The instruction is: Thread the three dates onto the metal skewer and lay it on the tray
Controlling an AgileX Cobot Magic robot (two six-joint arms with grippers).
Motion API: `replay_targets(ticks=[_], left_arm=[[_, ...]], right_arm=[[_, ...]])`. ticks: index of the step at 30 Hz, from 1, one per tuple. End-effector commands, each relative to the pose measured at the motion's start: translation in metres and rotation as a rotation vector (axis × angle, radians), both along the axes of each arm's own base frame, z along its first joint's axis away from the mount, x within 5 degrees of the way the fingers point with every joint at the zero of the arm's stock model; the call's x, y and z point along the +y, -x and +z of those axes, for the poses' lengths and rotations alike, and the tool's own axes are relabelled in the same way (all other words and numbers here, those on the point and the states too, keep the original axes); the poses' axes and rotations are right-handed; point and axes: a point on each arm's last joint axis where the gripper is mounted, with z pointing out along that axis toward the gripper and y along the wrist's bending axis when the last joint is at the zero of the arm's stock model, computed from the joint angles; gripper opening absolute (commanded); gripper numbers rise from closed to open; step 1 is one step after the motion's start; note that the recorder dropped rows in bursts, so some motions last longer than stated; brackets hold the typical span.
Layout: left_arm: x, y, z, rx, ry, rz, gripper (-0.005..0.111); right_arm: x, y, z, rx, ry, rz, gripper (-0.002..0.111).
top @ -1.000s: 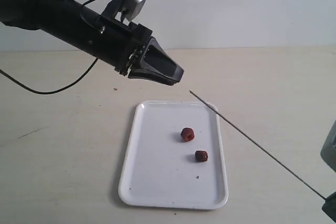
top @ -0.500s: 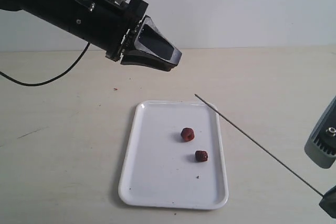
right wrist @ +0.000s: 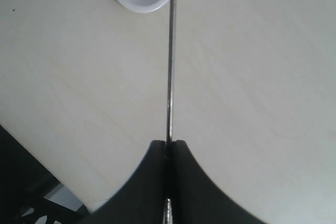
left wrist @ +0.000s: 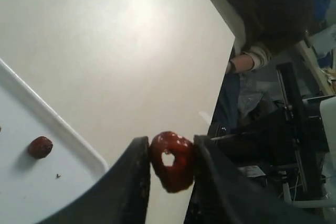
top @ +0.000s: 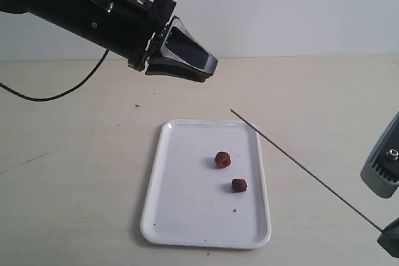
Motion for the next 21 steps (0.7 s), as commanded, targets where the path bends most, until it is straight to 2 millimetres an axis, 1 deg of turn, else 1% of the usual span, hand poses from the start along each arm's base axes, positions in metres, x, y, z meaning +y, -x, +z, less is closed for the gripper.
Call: replay_targets(ticks=[1, 5, 9, 13, 16, 21], left_arm=[[-0.004, 0.0, 0.004, 0.014, 0.051, 0.009, 0.03], [-0.006, 0.0, 0.009, 0.046, 0.107, 0.033, 0.03], [-0.006, 0.002, 0.006, 0.101, 0.095, 0.051, 0.03], [-0.009, 0.017, 0.002, 0.118, 0.05, 0.023, 0.03], [-0.006, 0.027, -0.003, 0.138, 0.026, 0.016, 0.03], [-0.001, 0.032, -0.009, 0.168, 0.015, 0.023, 0.03]], right_arm=[[0.0, -0.001, -0.001, -0.016, -0.003, 0.001, 0.0], [0.002, -0.002, 0.0, -0.023, -0.018, 0.0, 0.0], [0.002, -0.002, 0.0, -0.026, -0.019, 0.0, 0.0], [0.003, -0.004, 0.001, -0.043, -0.031, -0.001, 0.0], [0.003, -0.004, 0.001, -0.048, -0.034, 0.0, 0.0], [0.005, -0.006, 0.002, -0.072, -0.055, 0.003, 0.0]])
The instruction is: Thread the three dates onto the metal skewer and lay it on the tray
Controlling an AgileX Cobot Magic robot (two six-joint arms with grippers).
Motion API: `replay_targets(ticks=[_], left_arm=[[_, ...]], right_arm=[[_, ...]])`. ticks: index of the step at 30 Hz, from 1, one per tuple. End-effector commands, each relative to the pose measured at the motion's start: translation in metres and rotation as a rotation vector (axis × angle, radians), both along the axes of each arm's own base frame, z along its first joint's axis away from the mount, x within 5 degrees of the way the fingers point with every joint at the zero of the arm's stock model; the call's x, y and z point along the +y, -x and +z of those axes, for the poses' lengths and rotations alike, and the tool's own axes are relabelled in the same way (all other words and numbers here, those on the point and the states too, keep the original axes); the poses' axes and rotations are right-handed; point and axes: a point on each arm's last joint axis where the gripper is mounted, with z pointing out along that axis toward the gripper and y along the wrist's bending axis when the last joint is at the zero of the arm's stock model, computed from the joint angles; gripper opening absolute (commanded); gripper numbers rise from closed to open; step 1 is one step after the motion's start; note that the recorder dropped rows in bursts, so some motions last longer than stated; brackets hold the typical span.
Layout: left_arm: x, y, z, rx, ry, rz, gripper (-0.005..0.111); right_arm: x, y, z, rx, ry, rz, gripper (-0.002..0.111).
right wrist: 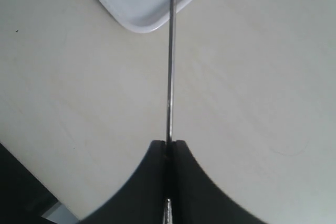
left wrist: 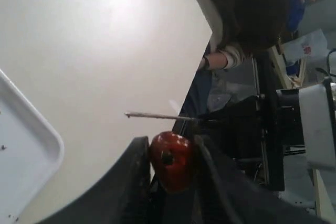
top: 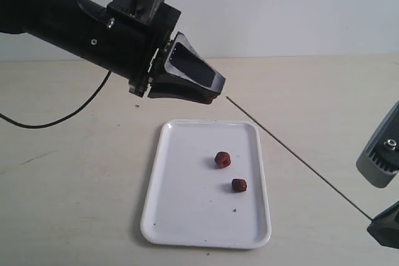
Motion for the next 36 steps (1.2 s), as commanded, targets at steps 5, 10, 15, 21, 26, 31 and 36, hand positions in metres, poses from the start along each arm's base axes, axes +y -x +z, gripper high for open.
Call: replay_targets(ticks=[5, 10, 15, 21, 26, 31, 36], left_arm=[[0.003, 0.005, -0.001, 0.024, 0.005, 0.008, 0.03], [0.009, -0.002, 0.0, 0.048, 0.029, 0.051, 0.03], [0.014, -0.005, -0.001, 0.082, 0.011, 0.079, 0.03], [0.015, -0.004, -0.001, 0.069, -0.001, 0.07, 0.03], [0.019, -0.002, -0.008, 0.003, -0.077, 0.02, 0.03], [0.02, 0.001, -0.004, -0.107, -0.08, -0.036, 0.03], [0.018, 0.002, -0.004, -0.184, -0.061, -0.083, 0.03]], right_arm=[[0.006, 0.0, 0.0, -0.008, -0.05, 0.043, 0.0], [0.003, 0.001, -0.001, 0.005, -0.024, 0.042, 0.0], [0.002, 0.003, -0.002, 0.024, -0.01, 0.043, 0.0], [0.003, 0.004, -0.002, 0.04, -0.016, 0.054, 0.0], [0.001, 0.011, -0.005, 0.12, 0.004, 0.034, 0.0], [0.003, 0.013, -0.005, 0.144, -0.018, 0.037, 0.0], [0.008, 0.009, -0.002, 0.087, -0.064, 0.107, 0.0]])
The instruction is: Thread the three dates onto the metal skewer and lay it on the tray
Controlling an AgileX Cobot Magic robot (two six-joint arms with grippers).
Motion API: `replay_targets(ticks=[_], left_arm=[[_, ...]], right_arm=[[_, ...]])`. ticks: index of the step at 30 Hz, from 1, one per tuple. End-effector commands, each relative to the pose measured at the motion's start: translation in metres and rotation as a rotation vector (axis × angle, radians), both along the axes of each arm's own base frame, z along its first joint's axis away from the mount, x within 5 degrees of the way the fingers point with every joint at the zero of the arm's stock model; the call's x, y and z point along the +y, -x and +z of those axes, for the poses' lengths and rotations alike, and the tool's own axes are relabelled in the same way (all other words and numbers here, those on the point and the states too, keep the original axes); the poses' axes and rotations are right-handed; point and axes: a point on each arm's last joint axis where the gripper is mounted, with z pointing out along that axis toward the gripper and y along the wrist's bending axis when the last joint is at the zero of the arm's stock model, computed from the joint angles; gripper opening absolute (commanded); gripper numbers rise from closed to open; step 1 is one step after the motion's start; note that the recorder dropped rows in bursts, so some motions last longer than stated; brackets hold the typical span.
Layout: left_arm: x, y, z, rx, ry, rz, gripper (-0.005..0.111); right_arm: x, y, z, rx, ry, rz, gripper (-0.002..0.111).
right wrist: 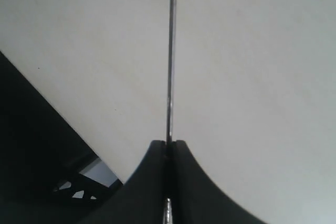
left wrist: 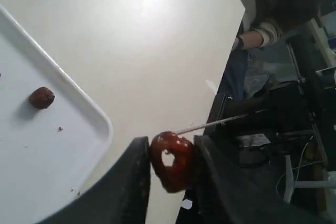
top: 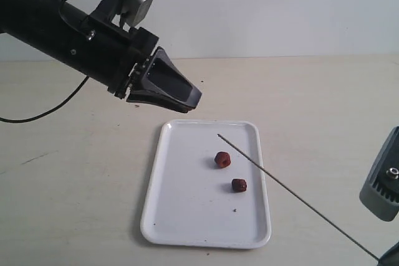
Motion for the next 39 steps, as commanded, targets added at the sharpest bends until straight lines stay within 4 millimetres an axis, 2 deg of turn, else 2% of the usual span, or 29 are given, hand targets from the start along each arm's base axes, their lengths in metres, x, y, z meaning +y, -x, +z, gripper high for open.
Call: replay_targets(ticks=[1, 9, 12, 24, 29, 32, 36, 39], left_arm=[[-0.002, 0.004, 0.003, -0.066, 0.021, -0.047, 0.03], [-0.004, 0.006, -0.001, -0.164, -0.001, -0.13, 0.03], [0.0, 0.008, -0.001, -0.298, -0.022, -0.226, 0.03], [0.028, -0.001, -0.011, -0.543, -0.463, -0.511, 0.03], [0.018, 0.007, -0.016, -0.614, -0.59, -0.659, 0.03], [0.001, 0.01, -0.016, -0.726, -0.619, -0.687, 0.03], [-0.008, 0.01, -0.014, -0.786, -0.604, -0.67, 0.03], [-0.014, 0.011, -0.005, -0.703, -0.509, -0.533, 0.03]], right_arm=[[0.006, -0.004, 0.001, -0.065, -0.052, 0.043, 0.0], [0.006, -0.006, 0.002, -0.084, -0.064, 0.038, 0.0], [0.006, -0.004, 0.001, -0.05, -0.062, 0.038, 0.0], [0.005, 0.001, 0.0, -0.001, -0.043, 0.049, 0.0], [0.006, 0.001, 0.0, 0.004, -0.054, 0.062, 0.0], [0.007, 0.002, 0.0, 0.009, -0.062, 0.059, 0.0], [0.007, 0.002, 0.0, 0.011, -0.062, 0.059, 0.0], [0.007, 0.001, -0.001, 0.005, -0.066, 0.056, 0.0]])
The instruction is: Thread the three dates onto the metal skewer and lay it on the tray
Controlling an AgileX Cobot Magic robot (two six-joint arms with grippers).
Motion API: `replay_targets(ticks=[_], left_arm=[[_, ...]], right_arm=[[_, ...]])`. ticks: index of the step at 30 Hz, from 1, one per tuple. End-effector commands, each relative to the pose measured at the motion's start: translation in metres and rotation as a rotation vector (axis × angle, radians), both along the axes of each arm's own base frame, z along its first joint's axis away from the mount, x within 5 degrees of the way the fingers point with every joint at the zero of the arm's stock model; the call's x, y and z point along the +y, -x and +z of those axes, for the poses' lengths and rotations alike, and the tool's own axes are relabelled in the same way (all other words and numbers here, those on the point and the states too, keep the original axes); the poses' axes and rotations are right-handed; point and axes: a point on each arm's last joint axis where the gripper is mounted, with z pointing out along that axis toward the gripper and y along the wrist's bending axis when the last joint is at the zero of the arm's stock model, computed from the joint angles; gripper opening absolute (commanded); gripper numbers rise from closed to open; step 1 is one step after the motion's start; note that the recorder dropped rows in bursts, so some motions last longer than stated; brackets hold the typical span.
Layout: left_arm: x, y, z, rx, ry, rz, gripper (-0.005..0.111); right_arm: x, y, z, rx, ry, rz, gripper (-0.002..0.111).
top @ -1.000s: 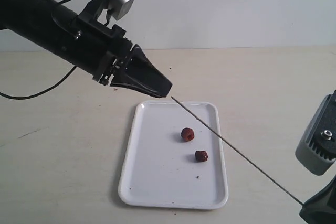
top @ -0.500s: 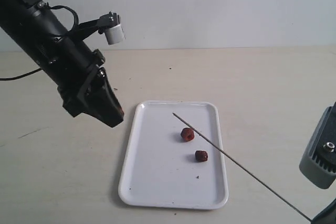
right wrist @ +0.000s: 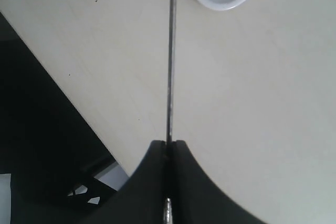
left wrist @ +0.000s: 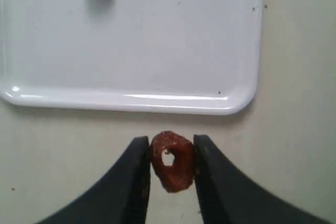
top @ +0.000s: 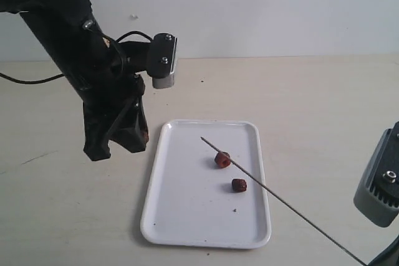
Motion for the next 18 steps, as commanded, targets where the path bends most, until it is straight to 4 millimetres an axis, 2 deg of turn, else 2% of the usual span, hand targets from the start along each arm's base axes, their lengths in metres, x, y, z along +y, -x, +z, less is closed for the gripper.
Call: replay_targets(ticks=[1, 3, 6, 7, 9, 18], left_arm=[[-0.01, 0.002, 0.019, 0.105, 0.205, 0.134, 0.03], [-0.012, -0.001, 0.03, 0.234, 0.391, 0.229, 0.03], [-0.004, -0.006, 0.039, 0.446, 0.56, 0.315, 0.03], [-0.001, -0.016, 0.04, 0.51, 0.648, 0.39, 0.03], [0.006, -0.024, 0.041, 0.607, 0.718, 0.512, 0.03], [0.007, -0.025, 0.043, 0.676, 0.731, 0.593, 0.03]], right_arm=[[0.001, -0.001, -0.004, -0.01, -0.014, -0.003, 0.0], [0.002, 0.001, -0.012, -0.004, -0.036, -0.015, 0.0], [0.003, -0.001, -0.012, -0.018, -0.048, -0.024, 0.0], [0.004, -0.002, -0.012, -0.032, -0.058, -0.028, 0.0], [0.004, -0.004, -0.011, -0.054, -0.072, -0.036, 0.0], [0.004, -0.013, -0.008, -0.139, -0.081, -0.093, 0.0]])
